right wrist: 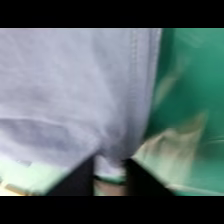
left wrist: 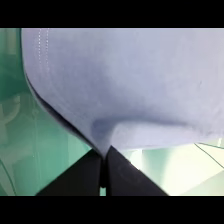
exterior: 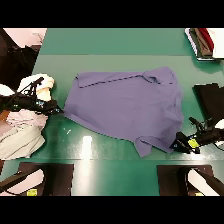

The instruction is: Fold the shirts.

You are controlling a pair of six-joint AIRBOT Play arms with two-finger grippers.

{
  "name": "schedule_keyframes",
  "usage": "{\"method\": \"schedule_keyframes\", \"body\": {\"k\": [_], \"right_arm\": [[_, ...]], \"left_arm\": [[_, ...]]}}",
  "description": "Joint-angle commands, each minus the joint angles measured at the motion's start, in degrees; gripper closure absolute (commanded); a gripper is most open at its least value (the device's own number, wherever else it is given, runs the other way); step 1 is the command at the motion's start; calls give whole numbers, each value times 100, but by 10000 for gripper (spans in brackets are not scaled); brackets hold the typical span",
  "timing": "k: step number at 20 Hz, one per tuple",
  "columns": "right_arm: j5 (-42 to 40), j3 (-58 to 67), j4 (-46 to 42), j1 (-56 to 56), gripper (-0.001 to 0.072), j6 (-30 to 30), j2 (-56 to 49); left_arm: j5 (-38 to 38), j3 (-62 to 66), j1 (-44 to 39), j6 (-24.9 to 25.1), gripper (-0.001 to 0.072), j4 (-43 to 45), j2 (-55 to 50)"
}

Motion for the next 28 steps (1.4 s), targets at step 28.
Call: {"method": "schedule_keyframes", "body": {"k": [28], "right_arm": [[-2041,9267,-855,116,698,-1154,1473]], "left_arm": [[1191,7226,-2,-625,684,-1565,2201]]}}
